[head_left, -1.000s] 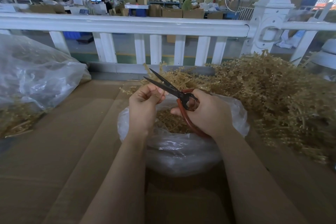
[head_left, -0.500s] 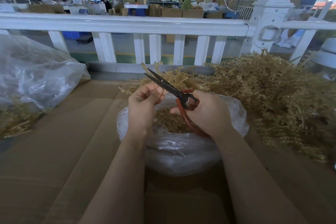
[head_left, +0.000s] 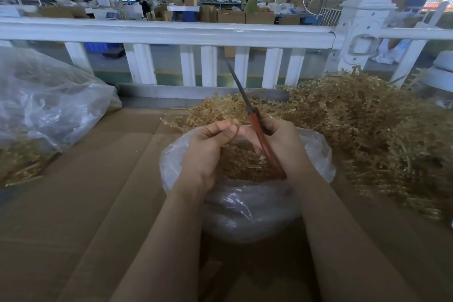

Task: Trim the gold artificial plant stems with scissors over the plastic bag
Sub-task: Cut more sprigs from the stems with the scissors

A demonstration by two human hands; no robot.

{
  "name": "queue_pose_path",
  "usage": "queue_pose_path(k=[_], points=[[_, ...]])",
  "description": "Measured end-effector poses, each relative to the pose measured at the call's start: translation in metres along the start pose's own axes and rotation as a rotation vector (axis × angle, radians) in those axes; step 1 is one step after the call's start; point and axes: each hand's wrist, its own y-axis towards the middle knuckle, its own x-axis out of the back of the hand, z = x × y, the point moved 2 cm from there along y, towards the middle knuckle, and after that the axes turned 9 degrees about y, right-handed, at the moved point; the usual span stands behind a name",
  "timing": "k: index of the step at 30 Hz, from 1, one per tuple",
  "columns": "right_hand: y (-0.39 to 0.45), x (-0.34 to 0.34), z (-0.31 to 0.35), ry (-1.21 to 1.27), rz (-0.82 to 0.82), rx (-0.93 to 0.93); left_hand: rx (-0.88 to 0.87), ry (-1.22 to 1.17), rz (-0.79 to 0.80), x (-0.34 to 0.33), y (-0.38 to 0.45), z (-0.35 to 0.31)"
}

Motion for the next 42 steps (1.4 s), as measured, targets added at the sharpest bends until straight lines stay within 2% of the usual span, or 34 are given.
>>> queue_pose_path(k=[8,15,20,24,29,36,42], points=[[-0.001,-0.003,0.001,0.017,0.011,0.006,0.052,0.047,-0.004,-0.001,0.000,0.000],[-0.003,-0.005,0.005,-0.034,0.052,0.036,0.132,-0.018,-0.049,0.003,0.002,-0.003],[-0.003,-0.003,0.004,-0.063,0.065,0.035,0.093,-0.004,-0.090,0.006,0.002,-0.002],[-0.004,0.002,0.001,-0.246,0.002,0.049,0.039,-0.019,-0.160,0.009,0.001,-0.003],[-0.008,0.001,-0.002,-0.521,0.027,0.121,-0.041,0.003,-0.235,0.013,0.001,-0.005],[-0.009,0.000,-0.005,-0.609,0.023,0.177,-0.096,0.112,-0.249,0.016,0.003,-0.002],[-0.009,0.002,-0.006,-0.641,0.031,0.185,-0.041,0.003,-0.211,0.017,0.004,-0.002]])
